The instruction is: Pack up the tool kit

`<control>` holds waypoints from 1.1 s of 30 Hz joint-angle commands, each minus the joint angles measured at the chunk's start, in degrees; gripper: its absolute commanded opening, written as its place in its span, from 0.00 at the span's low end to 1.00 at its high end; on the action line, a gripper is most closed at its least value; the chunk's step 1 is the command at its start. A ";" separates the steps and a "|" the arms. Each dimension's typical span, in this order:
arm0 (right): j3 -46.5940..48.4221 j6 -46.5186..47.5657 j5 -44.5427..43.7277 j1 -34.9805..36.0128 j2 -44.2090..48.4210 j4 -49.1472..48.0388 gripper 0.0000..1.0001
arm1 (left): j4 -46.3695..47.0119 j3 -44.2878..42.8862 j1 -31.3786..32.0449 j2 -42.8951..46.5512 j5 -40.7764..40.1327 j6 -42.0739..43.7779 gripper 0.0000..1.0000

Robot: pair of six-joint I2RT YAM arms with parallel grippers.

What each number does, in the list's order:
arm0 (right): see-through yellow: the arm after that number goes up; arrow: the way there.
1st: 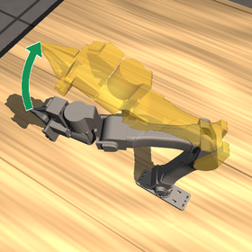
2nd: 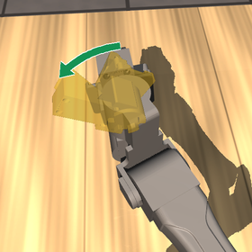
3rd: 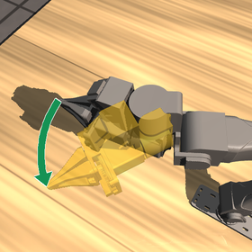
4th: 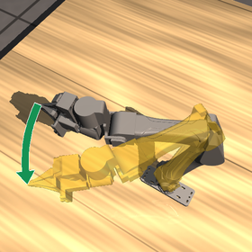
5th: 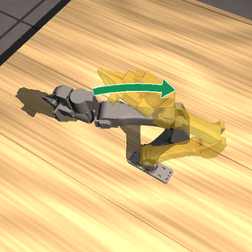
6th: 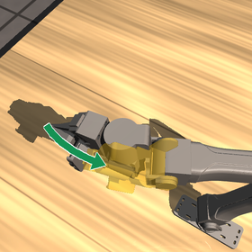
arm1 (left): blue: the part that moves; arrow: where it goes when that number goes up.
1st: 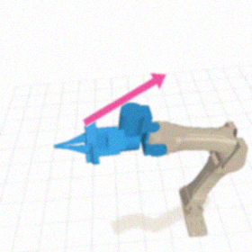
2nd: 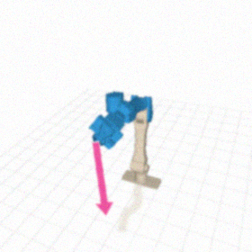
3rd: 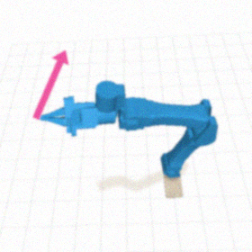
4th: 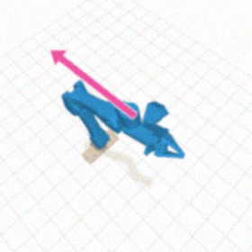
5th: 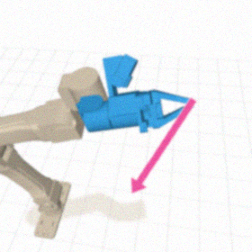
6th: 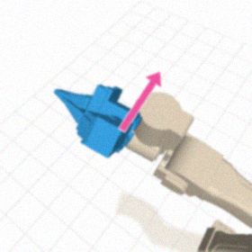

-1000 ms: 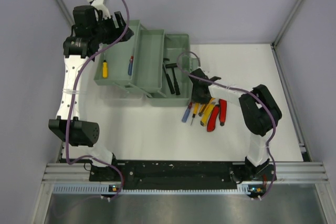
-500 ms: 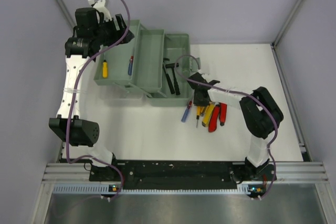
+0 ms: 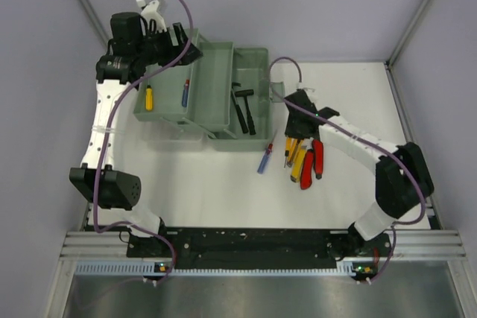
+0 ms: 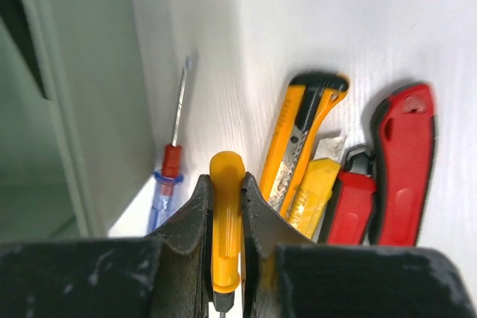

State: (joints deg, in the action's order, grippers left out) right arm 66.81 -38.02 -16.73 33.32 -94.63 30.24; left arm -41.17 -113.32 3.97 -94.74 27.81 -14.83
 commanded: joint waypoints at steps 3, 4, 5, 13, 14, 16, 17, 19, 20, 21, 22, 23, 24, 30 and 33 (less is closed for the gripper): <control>6.75 5.50 5.02 -5.54 11.82 -3.69 0.00 | 7.76 2.48 3.76 3.86 12.60 0.95 0.78; 6.93 5.67 7.91 -6.42 13.92 -5.52 0.00 | 9.16 3.18 4.46 3.95 14.44 -0.19 0.78; 6.76 5.68 10.47 -7.21 15.43 -7.80 0.00 | 10.92 3.97 4.99 4.03 16.29 -2.98 0.78; 10.27 -0.73 32.70 -7.92 17.81 -27.22 0.00 | 32.99 14.35 11.75 5.71 30.10 -19.09 0.79; 10.27 -2.83 34.64 -7.92 17.73 -29.86 0.00 | 33.08 14.35 12.98 5.36 29.93 -18.83 0.79; 10.27 -6.44 37.55 -8.01 16.94 -36.80 0.00 | 33.08 14.44 14.92 4.74 29.76 -18.83 0.74; 10.27 -8.19 38.69 -8.01 16.50 -38.83 0.00 | 33.08 14.53 15.63 4.30 29.67 -19.18 0.72; 10.36 -10.92 40.19 -7.92 15.71 -42.87 0.00 | 33.43 14.79 16.25 3.77 29.49 -20.32 0.64; 10.10 -12.33 40.89 -8.01 15.36 -44.72 0.00 | 34.13 15.05 16.51 3.60 29.75 -20.94 0.62; 9.84 -13.65 41.42 -8.01 15.00 -46.57 0.00 | 34.57 15.32 16.60 3.51 29.67 -21.46 0.62; 9.57 -15.14 42.04 -7.92 14.74 -48.33 0.00 | 35.01 15.58 16.77 3.33 29.75 -21.90 0.60; 9.48 -16.11 42.48 -7.92 14.30 -49.65 0.00 | 35.89 15.67 16.86 3.33 30.19 -22.08 0.58; 9.57 -17.08 42.74 -8.01 14.12 -50.88 0.00 | 36.94 15.67 17.30 3.16 30.63 -22.35 0.57; 9.48 -20.25 43.36 -8.01 12.63 -55.28 0.00 | 37.92 15.50 19.23 1.67 30.98 -23.23 0.53; 10.01 -20.60 43.63 -7.92 12.19 -55.46 0.00 | 37.92 15.23 19.59 0.96 30.99 -23.31 0.44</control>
State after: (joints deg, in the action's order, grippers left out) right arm 75.02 -55.92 25.41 25.36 -81.95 -18.61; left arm -6.76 -97.80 22.44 -92.86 57.10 -37.26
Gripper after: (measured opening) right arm 0.075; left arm 0.487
